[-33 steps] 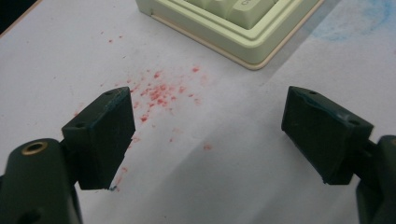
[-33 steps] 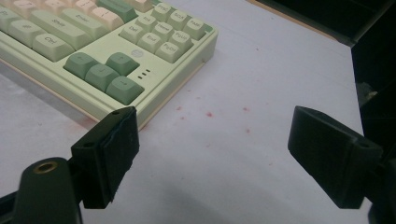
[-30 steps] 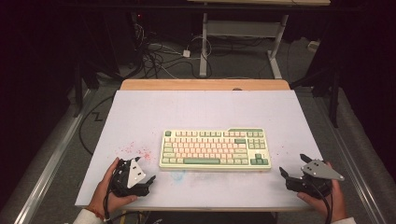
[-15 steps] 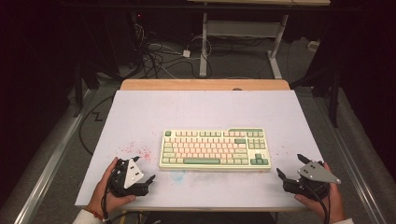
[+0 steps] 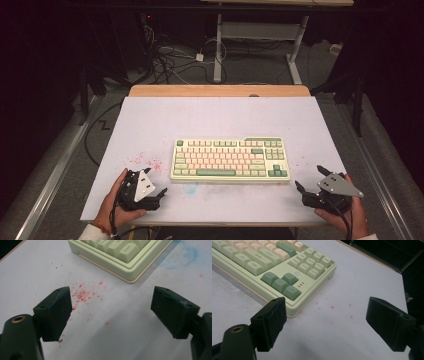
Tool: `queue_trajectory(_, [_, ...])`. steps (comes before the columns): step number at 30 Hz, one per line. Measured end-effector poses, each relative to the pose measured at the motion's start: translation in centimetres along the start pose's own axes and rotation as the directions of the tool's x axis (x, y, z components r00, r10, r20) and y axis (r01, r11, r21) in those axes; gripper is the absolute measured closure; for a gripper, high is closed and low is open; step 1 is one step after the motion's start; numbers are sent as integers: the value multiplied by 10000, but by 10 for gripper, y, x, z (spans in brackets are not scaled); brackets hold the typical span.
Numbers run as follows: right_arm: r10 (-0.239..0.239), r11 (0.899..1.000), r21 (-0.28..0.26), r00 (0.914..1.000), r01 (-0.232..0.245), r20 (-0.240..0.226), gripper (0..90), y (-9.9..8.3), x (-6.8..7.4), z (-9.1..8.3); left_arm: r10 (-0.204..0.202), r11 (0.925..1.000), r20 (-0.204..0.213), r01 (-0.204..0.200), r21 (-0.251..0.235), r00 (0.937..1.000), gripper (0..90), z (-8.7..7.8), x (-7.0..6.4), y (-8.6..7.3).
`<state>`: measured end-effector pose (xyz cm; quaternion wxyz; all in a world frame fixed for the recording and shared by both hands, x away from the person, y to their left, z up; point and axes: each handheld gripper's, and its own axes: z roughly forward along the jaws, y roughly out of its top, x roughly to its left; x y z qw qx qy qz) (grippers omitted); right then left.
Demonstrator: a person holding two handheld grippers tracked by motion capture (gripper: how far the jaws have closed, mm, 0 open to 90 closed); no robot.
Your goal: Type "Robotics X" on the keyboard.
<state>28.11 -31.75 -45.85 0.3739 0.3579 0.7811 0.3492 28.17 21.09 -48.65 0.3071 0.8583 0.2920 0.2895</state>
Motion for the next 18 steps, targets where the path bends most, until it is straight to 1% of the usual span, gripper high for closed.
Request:
queue_trajectory(11, [-49,10000,44,10000,49,-2,169,0,1,2,-29,10000,57,29,-26,10000,165,2,1,2])
queue_trajectory(18, [-131,9999,81,9999,131,15,169,-1,2,2,34,10000,125,-34,15,9999,165,5,0,5])
